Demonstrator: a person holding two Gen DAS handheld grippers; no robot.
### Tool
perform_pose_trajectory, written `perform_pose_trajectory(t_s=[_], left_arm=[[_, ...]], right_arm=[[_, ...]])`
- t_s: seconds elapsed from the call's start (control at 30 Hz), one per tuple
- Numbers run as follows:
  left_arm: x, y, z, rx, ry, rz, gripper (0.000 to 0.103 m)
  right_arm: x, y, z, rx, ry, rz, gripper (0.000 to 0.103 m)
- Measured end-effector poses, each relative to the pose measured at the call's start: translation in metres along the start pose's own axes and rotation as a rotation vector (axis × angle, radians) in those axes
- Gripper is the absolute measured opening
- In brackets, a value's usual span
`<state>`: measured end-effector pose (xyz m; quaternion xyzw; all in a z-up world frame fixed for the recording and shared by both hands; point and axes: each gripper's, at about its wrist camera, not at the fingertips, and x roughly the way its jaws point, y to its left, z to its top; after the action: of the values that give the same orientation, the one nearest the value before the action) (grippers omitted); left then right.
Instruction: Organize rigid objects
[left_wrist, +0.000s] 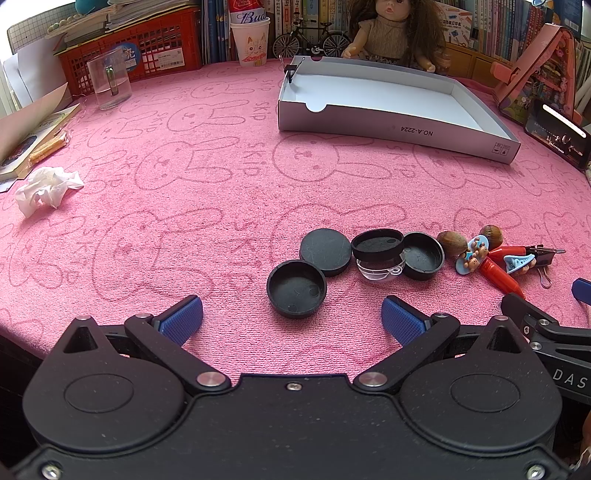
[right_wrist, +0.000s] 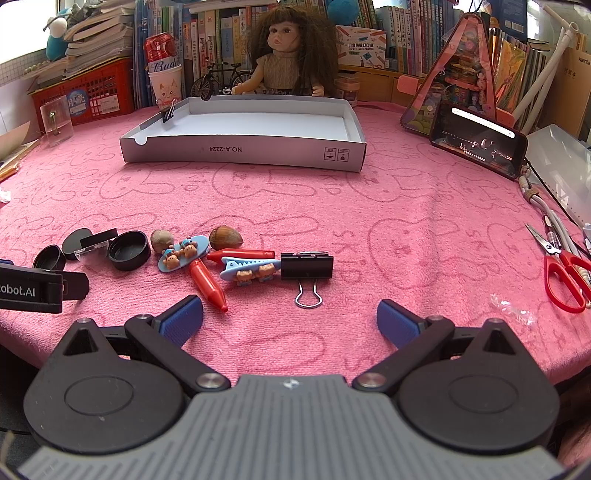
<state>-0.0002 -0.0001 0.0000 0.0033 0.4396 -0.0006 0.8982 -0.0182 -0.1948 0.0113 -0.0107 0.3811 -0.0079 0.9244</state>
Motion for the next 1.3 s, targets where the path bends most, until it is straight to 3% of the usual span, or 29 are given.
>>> perform_pose_trajectory(t_s=[0.6,1.13,1.2,1.3], left_arm=[[0.000,0.000,0.000,-0.001,-0.003,0.000,0.103],[-0.004,0.003,-0.009,0.022,-0.064,-0.022,0.103],[-0.006,0.006,-0.011,0.030,-0.073,-0.041,0.101],[-0.011,0.008,-0.013,0.041,-0.100,-0.055,0.089]], right_arm=[[0.000,0.001,0.002,0.002,-0.001,0.000,0.103],[-0.002,-0.001,-0.003,0.003,-0.025,0.002,0.103],[-0.003,-0.003,-0.005,0.005,-0.041,0.015,0.103],[-0.006,-0.007,-0.004,0.023,-0.066,0.034,0.103]])
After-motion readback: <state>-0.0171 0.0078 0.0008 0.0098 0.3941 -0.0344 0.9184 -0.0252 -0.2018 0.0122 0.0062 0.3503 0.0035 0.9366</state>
